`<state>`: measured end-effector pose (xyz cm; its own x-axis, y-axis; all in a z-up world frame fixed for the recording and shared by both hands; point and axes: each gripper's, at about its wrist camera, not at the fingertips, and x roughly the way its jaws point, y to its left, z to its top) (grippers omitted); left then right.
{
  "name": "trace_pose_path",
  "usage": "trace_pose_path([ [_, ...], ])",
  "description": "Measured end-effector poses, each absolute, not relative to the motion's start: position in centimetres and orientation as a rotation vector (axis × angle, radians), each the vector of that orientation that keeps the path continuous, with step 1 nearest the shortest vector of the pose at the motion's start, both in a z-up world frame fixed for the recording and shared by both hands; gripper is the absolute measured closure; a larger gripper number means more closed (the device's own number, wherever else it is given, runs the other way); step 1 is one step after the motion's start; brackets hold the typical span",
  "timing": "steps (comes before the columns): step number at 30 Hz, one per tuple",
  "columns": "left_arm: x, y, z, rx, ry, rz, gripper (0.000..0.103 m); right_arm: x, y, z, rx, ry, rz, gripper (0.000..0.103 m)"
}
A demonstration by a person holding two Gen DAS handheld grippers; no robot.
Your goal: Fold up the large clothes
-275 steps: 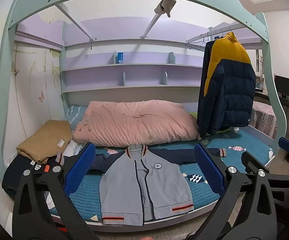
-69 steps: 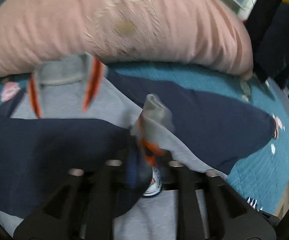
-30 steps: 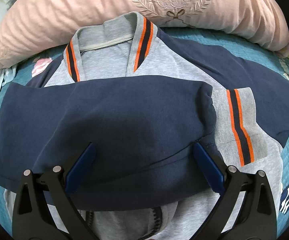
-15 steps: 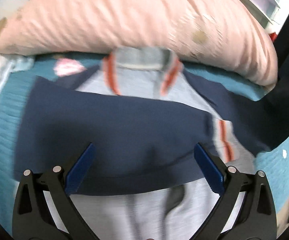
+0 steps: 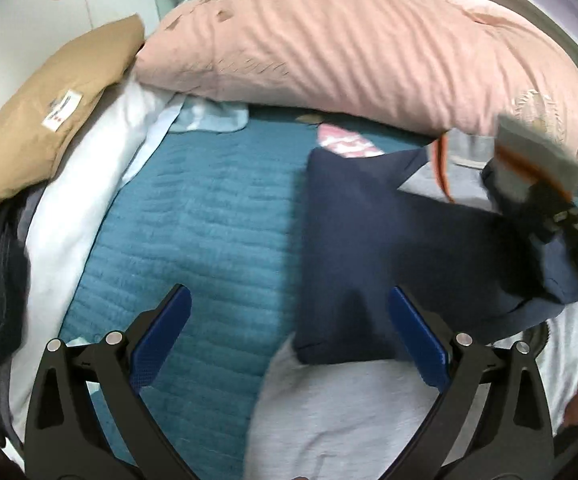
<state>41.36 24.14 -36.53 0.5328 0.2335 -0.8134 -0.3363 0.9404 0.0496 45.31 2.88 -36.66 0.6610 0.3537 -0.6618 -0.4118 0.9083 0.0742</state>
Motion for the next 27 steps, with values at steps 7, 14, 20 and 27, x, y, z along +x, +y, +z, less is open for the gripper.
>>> trace_pose_path([
  [7,40.4,25.8,-37.0,-0.156,0.955,0.342,0.005,45.4,5.6,-39.9,-0.142,0.831,0.456,0.074],
  [14,40.1,25.8,-36.2,-0.173,0.937,0.337,0.005,43.8,4.4,-37.9,0.009,0.824,0.601,0.052],
  [20,40.5,25.1,-35.6,-0.171,0.927,0.329,0.005,43.4,0.4,-35.4,0.104,0.773,0.622,0.047],
  [27,42.8,22.6,-35.6,-0.177,0.906,0.273,0.005,45.4,-8.9,-36.2,0.089,0.782,0.41,0.047],
])
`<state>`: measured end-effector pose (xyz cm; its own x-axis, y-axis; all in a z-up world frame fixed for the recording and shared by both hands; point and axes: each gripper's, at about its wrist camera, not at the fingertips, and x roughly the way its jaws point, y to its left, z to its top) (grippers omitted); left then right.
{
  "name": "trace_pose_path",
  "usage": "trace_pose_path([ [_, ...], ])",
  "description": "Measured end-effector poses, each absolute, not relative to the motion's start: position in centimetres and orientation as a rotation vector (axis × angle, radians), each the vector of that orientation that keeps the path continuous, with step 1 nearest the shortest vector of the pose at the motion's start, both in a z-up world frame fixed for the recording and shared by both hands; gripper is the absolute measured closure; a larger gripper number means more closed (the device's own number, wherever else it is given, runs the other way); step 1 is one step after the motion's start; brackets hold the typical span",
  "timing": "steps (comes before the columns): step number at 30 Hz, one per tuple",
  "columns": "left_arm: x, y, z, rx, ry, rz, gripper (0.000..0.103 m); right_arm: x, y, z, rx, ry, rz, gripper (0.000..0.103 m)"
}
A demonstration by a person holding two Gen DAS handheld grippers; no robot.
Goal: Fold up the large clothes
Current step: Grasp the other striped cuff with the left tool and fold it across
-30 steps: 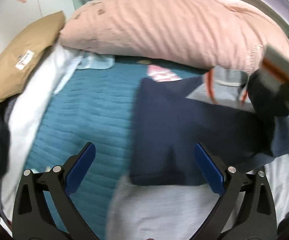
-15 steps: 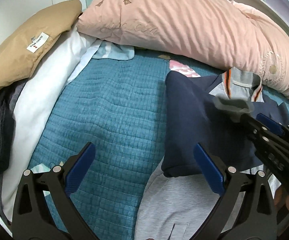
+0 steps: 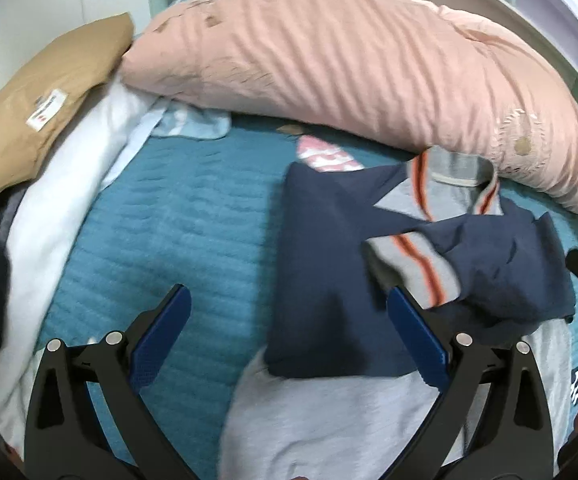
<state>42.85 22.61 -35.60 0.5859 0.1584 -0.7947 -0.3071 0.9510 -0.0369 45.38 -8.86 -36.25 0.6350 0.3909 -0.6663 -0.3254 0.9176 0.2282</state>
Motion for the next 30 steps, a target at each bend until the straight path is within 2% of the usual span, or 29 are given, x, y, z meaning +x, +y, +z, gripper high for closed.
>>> trace_pose_path([
  [2,43.7,21.4,-35.8,-0.165,0.905,0.247,0.005,46.1,-11.6,-37.0,0.096,0.791,0.338,0.051],
  [7,46.1,18.9,-36.6,-0.192,0.949,0.148,0.005,48.4,-16.0,-39.7,0.12,0.871,0.283,0.077],
  [13,47.4,18.0,-37.2,-0.289,0.953,0.098,0.005,49.1,-17.8,-43.2,0.123,0.949,0.275,0.084],
  [16,48.6,17.4,-38.3,-0.352,0.99,0.069,0.005,48.4,-18.1,-43.4,0.144,0.932,0.282,0.084],
  [21,50.7,16.1,-40.7,-0.281,1.051,0.125,0.006,48.1,-18.3,-43.2,0.161,0.927,0.296,0.082],
  [22,50.9,16.2,-41.0,-0.277,1.04,0.133,0.015,48.1,-18.3,-43.2,0.16,0.923,0.301,0.082],
  [23,50.8,16.2,-41.0,-0.278,1.024,0.118,0.042,48.0,-18.4,-43.1,0.157,0.919,0.305,0.082],
  [26,50.8,15.9,-40.9,-0.303,1.016,0.037,0.072,47.9,-18.5,-43.1,0.154,0.916,0.309,0.082],
  [28,50.5,15.7,-40.1,-0.272,0.994,0.017,0.082,47.8,-18.5,-43.1,0.156,0.916,0.308,0.082],
  [30,50.1,16.0,-39.5,-0.28,0.992,-0.004,0.086,47.7,-18.6,-42.9,0.152,0.913,0.309,0.082],
])
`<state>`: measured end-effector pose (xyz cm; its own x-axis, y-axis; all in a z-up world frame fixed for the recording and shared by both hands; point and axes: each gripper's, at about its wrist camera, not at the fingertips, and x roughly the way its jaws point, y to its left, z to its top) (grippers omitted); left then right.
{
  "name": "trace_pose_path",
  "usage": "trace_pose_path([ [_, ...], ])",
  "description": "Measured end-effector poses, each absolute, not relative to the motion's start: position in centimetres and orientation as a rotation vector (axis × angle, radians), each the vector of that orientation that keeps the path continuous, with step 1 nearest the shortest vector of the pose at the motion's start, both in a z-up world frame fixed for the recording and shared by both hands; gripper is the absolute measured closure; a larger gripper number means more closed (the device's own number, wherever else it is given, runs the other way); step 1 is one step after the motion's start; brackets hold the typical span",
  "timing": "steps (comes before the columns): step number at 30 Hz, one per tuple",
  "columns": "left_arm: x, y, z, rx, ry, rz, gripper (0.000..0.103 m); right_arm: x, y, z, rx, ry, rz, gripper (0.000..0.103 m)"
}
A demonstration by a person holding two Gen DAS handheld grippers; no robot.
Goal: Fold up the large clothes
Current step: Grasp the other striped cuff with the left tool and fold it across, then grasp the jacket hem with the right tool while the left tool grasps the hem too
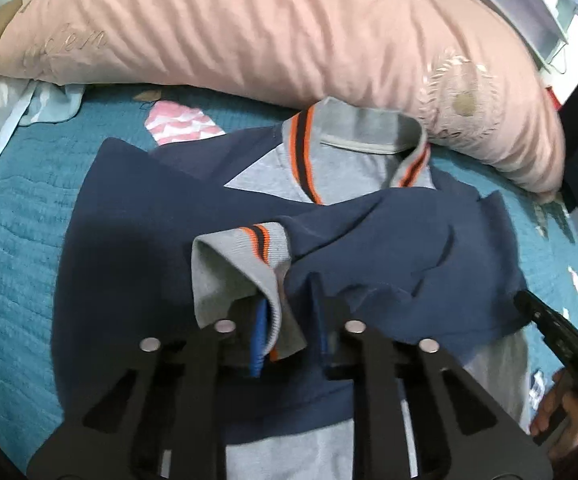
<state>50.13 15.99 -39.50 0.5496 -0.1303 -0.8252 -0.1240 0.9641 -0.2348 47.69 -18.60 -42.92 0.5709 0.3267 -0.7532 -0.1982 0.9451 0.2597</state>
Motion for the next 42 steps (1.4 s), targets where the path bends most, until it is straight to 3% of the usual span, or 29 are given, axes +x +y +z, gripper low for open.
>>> trace_pose_path([
  [12,48.1,20.7,-39.4,-0.363,1.024,0.005,0.085,48.4,-18.7,-41.6,0.17,0.903,0.297,0.079],
  [15,48.1,20.5,-40.5,-0.309,1.043,0.055,0.062,49.6,-18.1,-43.5,0.166,0.983,0.306,0.079],
  [16,48.2,20.5,-40.7,-0.283,1.053,0.101,0.039,49.9,-18.0,-44.4,0.167,1.02,0.302,0.081],
  [17,48.2,20.6,-40.9,-0.265,1.052,0.133,0.024,50.1,-18.0,-45.3,0.166,1.053,0.306,0.081],
  [18,48.1,20.9,-40.9,-0.252,1.046,0.154,0.021,50.1,-18.1,-45.6,0.168,1.054,0.312,0.082],
  [31,48.1,22.4,-40.6,-0.307,1.084,0.099,0.013,50.3,-17.7,-44.7,0.099,1.077,0.332,0.079],
  [35,47.6,23.4,-38.6,-0.324,1.028,0.096,0.013,50.7,-18.0,-43.6,0.116,1.078,0.355,0.06],
  [42,49.6,25.5,-37.8,-0.234,1.015,0.144,0.013,52.4,-18.2,-41.0,0.044,1.052,0.398,0.053],
])
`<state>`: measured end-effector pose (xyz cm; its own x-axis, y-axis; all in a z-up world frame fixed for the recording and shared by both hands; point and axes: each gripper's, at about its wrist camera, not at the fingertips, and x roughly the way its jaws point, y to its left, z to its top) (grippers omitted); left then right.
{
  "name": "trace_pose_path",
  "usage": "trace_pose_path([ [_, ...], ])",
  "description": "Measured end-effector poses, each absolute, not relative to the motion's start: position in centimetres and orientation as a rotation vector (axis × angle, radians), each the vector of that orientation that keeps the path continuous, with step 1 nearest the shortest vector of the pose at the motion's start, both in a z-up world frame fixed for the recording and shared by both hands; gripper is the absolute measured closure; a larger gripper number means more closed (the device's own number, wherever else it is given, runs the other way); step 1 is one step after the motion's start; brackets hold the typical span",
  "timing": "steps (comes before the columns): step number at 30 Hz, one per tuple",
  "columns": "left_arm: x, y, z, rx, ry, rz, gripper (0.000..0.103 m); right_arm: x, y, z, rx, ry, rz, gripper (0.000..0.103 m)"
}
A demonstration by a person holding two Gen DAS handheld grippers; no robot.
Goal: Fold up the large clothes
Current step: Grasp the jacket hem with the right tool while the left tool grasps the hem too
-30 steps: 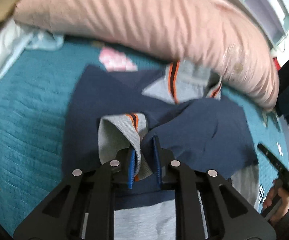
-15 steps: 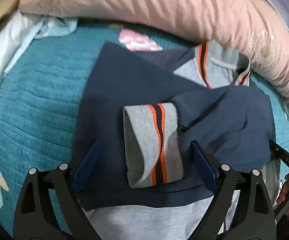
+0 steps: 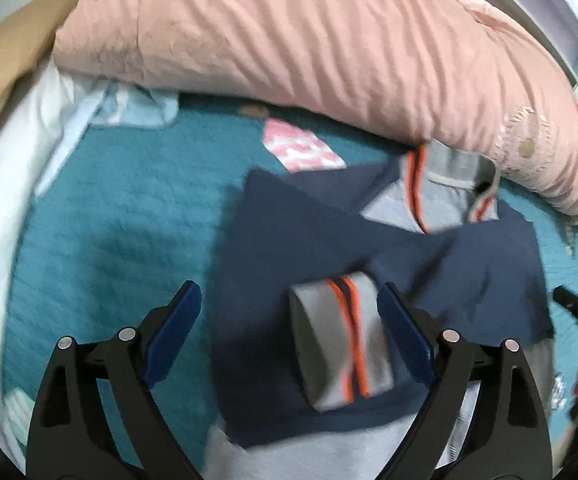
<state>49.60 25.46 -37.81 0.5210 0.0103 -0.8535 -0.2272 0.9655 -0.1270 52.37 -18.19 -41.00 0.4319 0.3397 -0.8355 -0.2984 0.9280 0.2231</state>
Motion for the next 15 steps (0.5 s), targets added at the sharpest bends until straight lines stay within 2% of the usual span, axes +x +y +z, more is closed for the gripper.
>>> trace_pose_path([
  [6,53.4,26.5,-38.5,-0.138,1.056,0.168,0.013,56.1,-17.7,-40.5,-0.126,1.077,0.412,0.048],
  [11,56.7,26.1,-38.9,0.103,1.093,0.104,0.013,59.8,-16.9,-41.4,-0.262,1.144,0.467,0.047],
  [15,58.3,27.3,-40.1,0.112,1.16,-0.023,0.013,62.1,-15.6,-41.3,-0.357,1.156,0.547,0.047],
])
